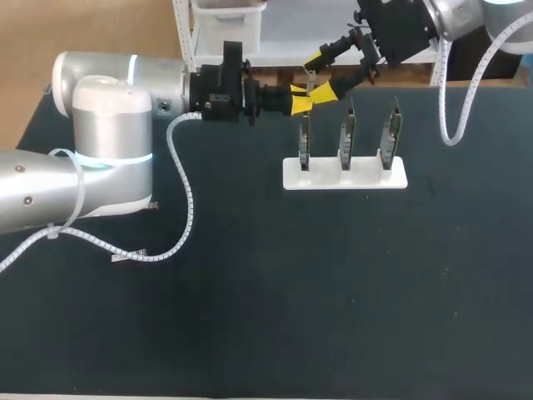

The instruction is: Pick up the optical module with the left hand, and insert it into the network port with the right hand.

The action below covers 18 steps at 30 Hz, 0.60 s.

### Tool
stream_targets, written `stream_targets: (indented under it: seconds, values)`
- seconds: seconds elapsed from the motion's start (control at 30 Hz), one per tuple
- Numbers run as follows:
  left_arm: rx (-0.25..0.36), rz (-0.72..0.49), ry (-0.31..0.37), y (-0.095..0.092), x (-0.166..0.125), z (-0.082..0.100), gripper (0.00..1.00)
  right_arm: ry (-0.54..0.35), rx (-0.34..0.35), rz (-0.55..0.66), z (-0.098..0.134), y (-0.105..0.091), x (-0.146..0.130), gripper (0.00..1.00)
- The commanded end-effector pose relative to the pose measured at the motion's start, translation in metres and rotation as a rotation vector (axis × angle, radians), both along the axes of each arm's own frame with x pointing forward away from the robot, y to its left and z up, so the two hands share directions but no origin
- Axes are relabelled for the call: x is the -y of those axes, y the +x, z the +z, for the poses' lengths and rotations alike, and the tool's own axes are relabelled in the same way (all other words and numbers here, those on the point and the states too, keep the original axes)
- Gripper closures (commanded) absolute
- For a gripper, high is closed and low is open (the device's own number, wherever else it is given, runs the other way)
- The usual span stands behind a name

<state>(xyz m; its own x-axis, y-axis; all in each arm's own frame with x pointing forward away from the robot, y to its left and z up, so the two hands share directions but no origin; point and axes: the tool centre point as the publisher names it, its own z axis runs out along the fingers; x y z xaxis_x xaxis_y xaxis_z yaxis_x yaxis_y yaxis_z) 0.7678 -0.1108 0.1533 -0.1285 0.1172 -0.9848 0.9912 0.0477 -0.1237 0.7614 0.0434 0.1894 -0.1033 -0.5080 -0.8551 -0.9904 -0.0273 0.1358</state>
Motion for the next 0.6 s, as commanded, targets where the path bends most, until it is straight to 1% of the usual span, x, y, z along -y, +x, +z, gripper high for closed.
stream_targets:
  seconds: [0.03,0.1,0.13,0.17,0.6]
  values:
    - [0.001,0.004,-0.001,-0.0007,0.0002,-0.0003,1.00,-0.001,-0.004,0.004,-0.0007,0.0019,-0.0013,0.00]
    - [0.001,0.004,-0.001,-0.0007,0.0002,-0.0003,1.00,-0.001,-0.005,0.002,-0.0009,0.0018,-0.0012,0.00]
    - [0.001,0.004,-0.001,-0.0007,0.0002,-0.0003,1.00,0.000,-0.005,0.003,-0.0013,0.0019,-0.0011,0.78]
    - [0.001,0.004,-0.001,-0.0007,0.0002,-0.0003,1.00,-0.001,-0.002,0.004,-0.0016,0.0019,-0.0009,1.00]
    - [0.001,0.004,-0.001,-0.0007,0.0002,-0.0003,1.00,-0.001,-0.003,-0.002,-0.0029,0.0027,-0.0010,1.00]
